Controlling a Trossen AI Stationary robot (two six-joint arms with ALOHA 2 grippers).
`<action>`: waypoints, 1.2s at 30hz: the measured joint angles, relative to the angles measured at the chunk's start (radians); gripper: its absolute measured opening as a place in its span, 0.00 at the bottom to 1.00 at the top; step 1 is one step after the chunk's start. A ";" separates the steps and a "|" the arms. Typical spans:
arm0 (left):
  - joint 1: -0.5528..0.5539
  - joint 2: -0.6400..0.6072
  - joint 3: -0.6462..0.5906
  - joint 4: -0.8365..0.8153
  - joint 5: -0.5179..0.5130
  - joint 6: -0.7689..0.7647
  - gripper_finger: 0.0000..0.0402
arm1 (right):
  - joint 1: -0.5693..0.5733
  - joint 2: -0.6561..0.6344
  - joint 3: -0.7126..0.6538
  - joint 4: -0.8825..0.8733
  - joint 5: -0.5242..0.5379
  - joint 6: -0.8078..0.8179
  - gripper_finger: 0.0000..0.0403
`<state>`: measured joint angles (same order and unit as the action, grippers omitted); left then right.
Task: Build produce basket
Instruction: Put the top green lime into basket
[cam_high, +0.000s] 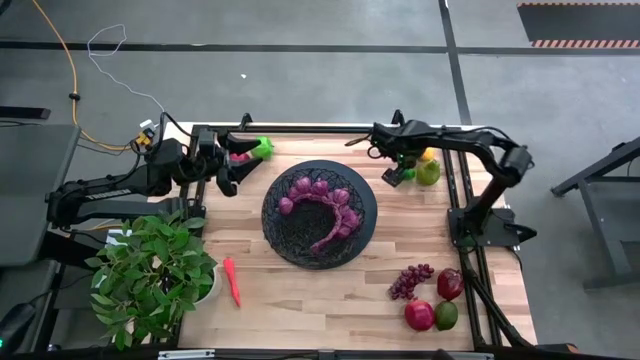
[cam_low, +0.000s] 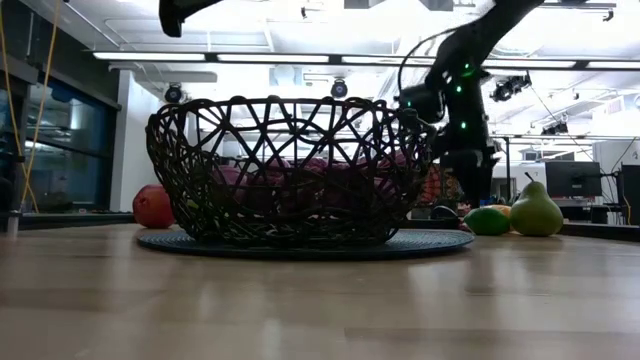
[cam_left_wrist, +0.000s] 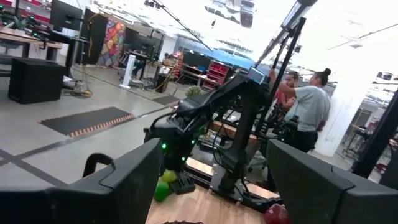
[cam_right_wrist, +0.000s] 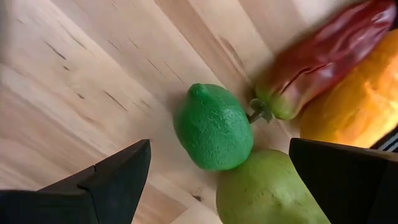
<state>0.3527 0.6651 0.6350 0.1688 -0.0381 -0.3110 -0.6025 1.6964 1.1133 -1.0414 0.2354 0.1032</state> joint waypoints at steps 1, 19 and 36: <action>0.000 0.000 0.000 0.000 0.000 0.000 0.70 | 0.000 0.011 0.000 0.000 -0.001 -0.001 0.91; 0.000 0.000 0.000 -0.024 0.000 0.000 0.70 | 0.000 0.123 0.000 0.000 -0.024 0.022 0.86; 0.000 0.000 0.000 -0.032 0.000 0.000 0.70 | 0.000 0.060 0.000 -0.015 -0.073 -0.059 0.45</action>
<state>0.3527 0.6647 0.6353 0.1371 -0.0383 -0.3107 -0.6025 1.7569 1.1133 -1.0565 0.1622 0.0443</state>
